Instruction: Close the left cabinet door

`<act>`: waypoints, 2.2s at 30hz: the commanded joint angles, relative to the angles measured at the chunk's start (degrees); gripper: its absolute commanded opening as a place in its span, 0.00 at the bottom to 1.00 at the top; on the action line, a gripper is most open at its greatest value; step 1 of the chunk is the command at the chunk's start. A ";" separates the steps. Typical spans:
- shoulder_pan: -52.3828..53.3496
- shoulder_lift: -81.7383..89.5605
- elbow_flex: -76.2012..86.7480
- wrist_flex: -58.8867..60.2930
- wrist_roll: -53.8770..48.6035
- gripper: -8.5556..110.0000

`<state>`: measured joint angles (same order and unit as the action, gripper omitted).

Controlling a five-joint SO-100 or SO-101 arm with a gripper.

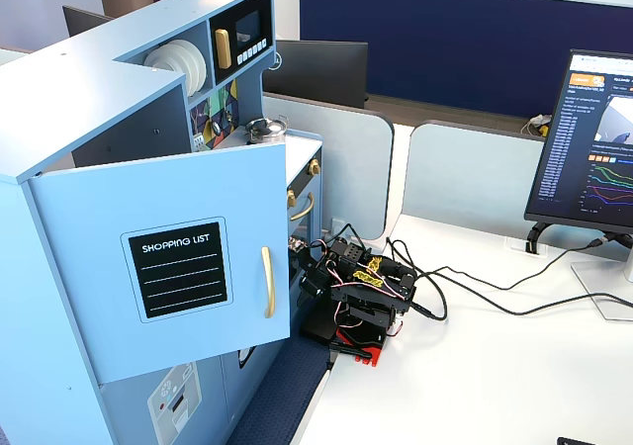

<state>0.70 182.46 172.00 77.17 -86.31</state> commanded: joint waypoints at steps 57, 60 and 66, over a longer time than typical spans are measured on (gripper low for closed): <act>-96.42 -36.65 -68.82 -41.84 -15.64 0.07; -97.56 -40.78 -71.72 -43.77 -16.61 0.07; -98.17 -48.08 -76.11 -47.20 -15.73 0.07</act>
<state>-96.59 138.25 101.43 33.13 -102.22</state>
